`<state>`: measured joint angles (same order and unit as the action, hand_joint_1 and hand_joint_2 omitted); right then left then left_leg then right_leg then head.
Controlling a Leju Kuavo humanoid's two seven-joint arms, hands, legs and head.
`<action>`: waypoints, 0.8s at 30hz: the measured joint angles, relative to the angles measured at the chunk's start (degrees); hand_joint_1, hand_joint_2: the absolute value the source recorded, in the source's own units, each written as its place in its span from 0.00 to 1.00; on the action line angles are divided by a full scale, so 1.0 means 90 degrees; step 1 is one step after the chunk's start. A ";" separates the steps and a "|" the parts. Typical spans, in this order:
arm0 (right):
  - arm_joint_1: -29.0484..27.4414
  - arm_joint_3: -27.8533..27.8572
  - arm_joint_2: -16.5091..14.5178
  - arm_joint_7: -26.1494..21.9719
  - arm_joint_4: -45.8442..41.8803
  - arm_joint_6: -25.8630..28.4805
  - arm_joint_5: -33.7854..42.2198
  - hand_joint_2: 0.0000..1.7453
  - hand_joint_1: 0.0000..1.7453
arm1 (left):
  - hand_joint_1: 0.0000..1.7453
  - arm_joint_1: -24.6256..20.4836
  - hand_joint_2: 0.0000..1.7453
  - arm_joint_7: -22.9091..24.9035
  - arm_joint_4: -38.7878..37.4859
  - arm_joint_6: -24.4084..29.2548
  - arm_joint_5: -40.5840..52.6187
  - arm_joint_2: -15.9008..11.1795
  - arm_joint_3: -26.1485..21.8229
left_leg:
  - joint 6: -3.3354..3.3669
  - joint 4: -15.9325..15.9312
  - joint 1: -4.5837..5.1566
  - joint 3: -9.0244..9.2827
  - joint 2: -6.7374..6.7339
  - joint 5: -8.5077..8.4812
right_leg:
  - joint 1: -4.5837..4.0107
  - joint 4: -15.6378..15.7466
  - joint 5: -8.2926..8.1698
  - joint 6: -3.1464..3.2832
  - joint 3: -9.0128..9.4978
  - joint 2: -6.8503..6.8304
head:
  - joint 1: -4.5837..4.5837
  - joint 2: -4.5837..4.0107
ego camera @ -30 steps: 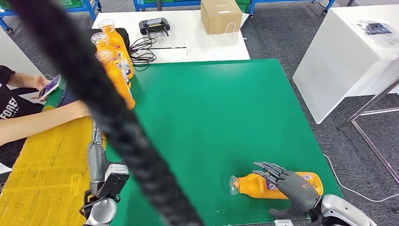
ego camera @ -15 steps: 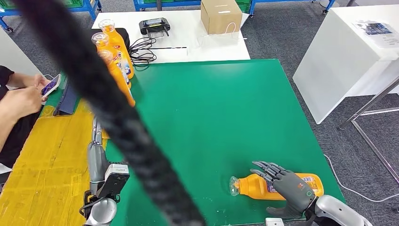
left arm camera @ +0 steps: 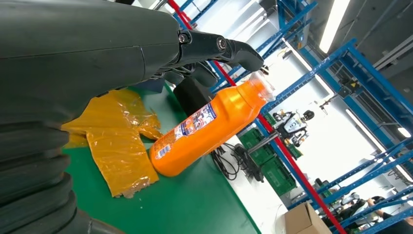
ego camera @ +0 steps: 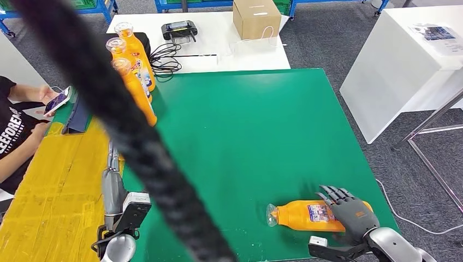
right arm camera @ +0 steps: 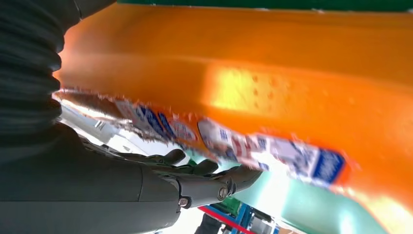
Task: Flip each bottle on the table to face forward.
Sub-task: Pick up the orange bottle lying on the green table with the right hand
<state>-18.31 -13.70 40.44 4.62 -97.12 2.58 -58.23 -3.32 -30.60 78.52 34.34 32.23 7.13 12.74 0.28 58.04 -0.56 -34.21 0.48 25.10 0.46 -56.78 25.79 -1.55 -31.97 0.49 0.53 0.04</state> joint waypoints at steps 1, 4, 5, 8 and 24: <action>0.0026 0.0001 -0.0010 0.0041 0.0040 -0.0020 -0.0032 1.00 0.00 | 0.00 0.0006 1.00 0.0005 0.0004 0.0000 -0.0001 0.0000 -0.0001 | 0.0000 0.0000 0.0000 0.0001 -0.0001 0.0000 | 0.0000 0.0000 0.0000 0.0000 0.0000 0.0000 | 0.0001 0.0000; 0.0100 0.0002 -0.0032 0.0157 0.0129 -0.0083 -0.0129 1.00 0.00 | 0.00 0.0013 1.00 0.0021 0.0030 0.0000 -0.0001 0.0000 -0.0002 | 0.0000 0.0000 -0.0001 0.0003 -0.0002 0.0000 | -0.0002 0.0000 0.0000 0.0000 0.0000 0.0001 | 0.0001 0.0000; 0.0125 0.0002 -0.0041 0.0217 0.0155 -0.0111 -0.0188 1.00 0.05 | 0.00 0.0015 1.00 0.0030 0.0037 0.0001 -0.0001 0.0000 -0.0002 | 0.0000 0.0000 -0.0001 0.0003 -0.0002 0.0000 | -0.0002 0.0000 0.0000 0.0000 0.0001 0.0001 | 0.0001 0.0000; 0.0218 0.0008 -0.0084 0.0384 0.0253 -0.0185 -0.0379 1.00 0.66 | 0.00 0.0021 1.00 0.0057 0.0045 0.0005 -0.0001 0.0000 -0.0002 | 0.0000 0.0000 -0.0001 0.0006 -0.0002 0.0000 | -0.0002 0.0000 0.0000 0.0000 0.0003 0.0001 | 0.0001 0.0000; 0.0604 0.0073 -0.0652 -0.0071 0.0589 0.0573 -0.1052 1.00 1.00 | 0.00 0.0130 1.00 0.0126 0.0174 0.0038 0.0089 0.0000 -0.0022 | 0.0005 0.0000 -0.0002 0.0003 -0.0002 -0.0004 | -0.0004 -0.0001 -0.0005 -0.0006 0.0004 0.0002 | 0.0001 0.0000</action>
<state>-12.87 -13.04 34.56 3.98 -91.82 7.73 -67.70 -2.14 -29.47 80.08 34.68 33.03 7.13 12.54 0.32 58.04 -0.58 -34.18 0.46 25.06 0.42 -56.79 25.74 -1.61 -31.93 0.50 0.54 0.04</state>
